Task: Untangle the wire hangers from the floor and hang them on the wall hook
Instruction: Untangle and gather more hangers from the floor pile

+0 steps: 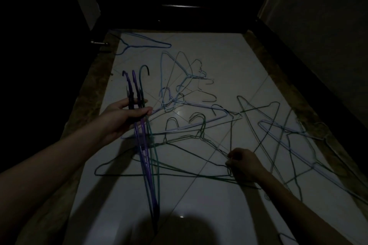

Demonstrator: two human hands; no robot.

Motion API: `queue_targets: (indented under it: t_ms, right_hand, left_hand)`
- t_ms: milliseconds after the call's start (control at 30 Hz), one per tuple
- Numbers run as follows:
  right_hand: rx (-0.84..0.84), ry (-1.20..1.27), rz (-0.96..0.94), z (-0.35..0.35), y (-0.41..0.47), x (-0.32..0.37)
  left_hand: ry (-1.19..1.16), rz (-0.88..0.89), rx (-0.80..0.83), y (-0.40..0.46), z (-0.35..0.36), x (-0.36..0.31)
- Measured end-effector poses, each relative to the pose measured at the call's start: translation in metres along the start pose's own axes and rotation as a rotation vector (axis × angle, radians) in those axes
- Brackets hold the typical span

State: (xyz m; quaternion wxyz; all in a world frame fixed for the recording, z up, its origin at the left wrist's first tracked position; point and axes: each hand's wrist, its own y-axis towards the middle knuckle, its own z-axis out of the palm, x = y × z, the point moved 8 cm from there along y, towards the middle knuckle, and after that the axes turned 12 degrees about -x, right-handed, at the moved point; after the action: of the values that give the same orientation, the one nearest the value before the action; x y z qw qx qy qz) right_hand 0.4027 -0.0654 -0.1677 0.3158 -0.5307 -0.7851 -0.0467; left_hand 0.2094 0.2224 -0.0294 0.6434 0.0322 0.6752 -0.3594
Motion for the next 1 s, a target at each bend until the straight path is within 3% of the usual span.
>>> queue_targets:
  t_ms: [467,800,1000]
  right_hand:
    - [-0.422,0.165,-0.210,-0.056,-0.019,0.032]
    - [-0.614,0.213,-0.183,-0.089,0.003,0.052]
    - [-0.601,0.301,-0.224,-0.101,0.007,0.070]
  left_hand:
    - [-0.002,-0.033,0.055,-0.010,0.018,0.003]
    - [-0.014,-0.022,0.037,-0.007,0.014,0.000]
    - [0.000,-0.003,0.024,-0.006,0.012,-0.002]
